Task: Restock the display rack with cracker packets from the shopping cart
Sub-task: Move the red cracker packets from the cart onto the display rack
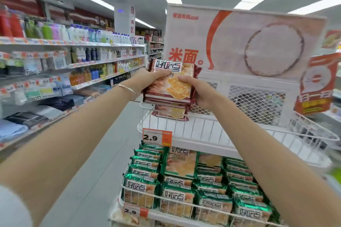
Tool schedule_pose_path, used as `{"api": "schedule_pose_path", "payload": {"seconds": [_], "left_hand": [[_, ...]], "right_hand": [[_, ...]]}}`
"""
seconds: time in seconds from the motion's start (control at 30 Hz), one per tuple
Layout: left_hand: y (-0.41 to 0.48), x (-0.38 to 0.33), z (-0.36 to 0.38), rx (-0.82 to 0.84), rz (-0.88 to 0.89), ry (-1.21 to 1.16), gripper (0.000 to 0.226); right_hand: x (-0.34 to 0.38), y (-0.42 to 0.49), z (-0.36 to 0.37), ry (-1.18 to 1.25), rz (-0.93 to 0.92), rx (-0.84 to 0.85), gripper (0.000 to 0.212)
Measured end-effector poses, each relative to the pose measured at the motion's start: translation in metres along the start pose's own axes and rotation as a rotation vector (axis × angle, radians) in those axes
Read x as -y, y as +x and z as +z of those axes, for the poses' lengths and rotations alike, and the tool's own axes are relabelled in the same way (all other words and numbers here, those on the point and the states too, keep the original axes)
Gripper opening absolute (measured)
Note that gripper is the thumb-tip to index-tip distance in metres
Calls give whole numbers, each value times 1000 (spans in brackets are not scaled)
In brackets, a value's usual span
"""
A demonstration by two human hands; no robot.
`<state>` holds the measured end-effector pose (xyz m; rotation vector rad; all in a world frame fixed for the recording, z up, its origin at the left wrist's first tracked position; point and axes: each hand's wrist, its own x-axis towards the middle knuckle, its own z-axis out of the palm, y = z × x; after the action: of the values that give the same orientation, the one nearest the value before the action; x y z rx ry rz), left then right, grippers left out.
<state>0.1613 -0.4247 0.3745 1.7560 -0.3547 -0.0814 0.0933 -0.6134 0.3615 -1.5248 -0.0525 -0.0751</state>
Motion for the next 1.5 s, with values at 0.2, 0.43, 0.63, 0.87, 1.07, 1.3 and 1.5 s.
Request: {"api": "schedule_pose_path", "payload": {"seconds": [0.2, 0.43, 0.63, 0.87, 1.07, 1.3, 1.5], "left_hand": [[46, 41, 35, 59, 105, 343, 53], [77, 71, 29, 387, 30, 830, 119], [81, 65, 19, 319, 81, 1036, 114], [72, 68, 9, 272, 5, 531, 105], [42, 110, -47, -76, -46, 389, 48], [-51, 192, -151, -155, -254, 349, 34], [-174, 282, -244, -229, -534, 339, 28]], "right_hand": [[-38, 48, -54, -343, 118, -30, 36], [-61, 83, -81, -757, 457, 215, 95], [-75, 96, -66, -650, 358, 169, 120], [-56, 85, -64, -704, 297, 102, 88], [-35, 78, -13, -1108, -287, -350, 64], [-87, 44, 145, -1032, -492, -76, 33], [-204, -6, 276, -1030, -284, 291, 38]]}}
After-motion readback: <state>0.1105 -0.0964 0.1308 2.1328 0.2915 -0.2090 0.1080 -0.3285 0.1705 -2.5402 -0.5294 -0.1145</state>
